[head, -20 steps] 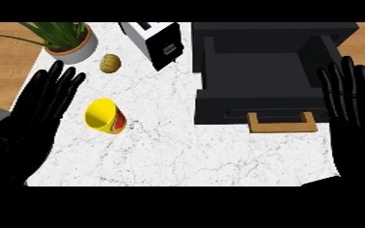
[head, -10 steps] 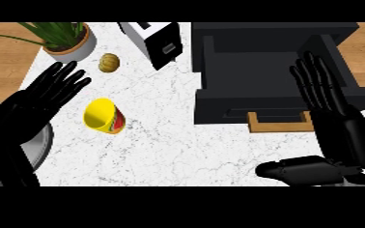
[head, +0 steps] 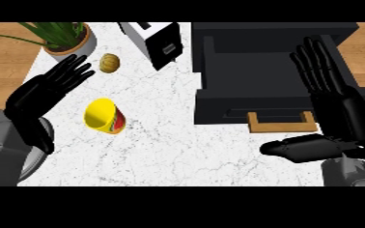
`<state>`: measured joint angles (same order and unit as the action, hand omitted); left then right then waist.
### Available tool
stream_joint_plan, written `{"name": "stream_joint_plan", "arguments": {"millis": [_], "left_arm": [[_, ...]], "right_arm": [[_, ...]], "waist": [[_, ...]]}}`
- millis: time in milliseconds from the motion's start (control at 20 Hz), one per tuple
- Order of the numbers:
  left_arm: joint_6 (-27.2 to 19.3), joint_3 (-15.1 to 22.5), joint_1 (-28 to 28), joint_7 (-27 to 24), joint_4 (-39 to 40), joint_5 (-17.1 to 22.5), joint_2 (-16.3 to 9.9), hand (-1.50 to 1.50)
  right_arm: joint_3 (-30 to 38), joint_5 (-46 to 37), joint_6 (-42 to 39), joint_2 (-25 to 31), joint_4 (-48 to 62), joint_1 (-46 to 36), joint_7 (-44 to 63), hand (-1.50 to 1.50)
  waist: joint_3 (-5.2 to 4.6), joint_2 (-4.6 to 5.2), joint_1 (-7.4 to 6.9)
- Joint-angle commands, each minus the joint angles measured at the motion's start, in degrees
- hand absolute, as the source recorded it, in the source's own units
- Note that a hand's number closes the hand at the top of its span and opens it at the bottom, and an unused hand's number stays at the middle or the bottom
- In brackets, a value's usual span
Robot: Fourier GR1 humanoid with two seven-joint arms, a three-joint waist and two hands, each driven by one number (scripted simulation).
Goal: Pick up the cup, place it into the drawer and close the drawer
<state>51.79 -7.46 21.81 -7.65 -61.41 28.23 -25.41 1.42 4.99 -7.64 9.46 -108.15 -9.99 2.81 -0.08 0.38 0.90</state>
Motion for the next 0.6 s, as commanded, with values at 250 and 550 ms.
{"name": "stream_joint_plan", "arguments": {"millis": [250,550], "left_arm": [[-2.7,1.3,3.9,-18.7,17.2,-21.1,3.3,-1.50],[-2.6,3.7,6.3,-31.8,29.6,-28.4,0.1,-1.50]], "right_arm": [[1.5,-0.6,0.0,-0.4,0.4,0.3,-1.4,-1.50],[2.3,1.0,-0.1,1.0,0.9,-6.4,3.7,-1.50]], "waist": [[0.01,-0.13,-0.09],[-0.11,0.21,0.64]]}}
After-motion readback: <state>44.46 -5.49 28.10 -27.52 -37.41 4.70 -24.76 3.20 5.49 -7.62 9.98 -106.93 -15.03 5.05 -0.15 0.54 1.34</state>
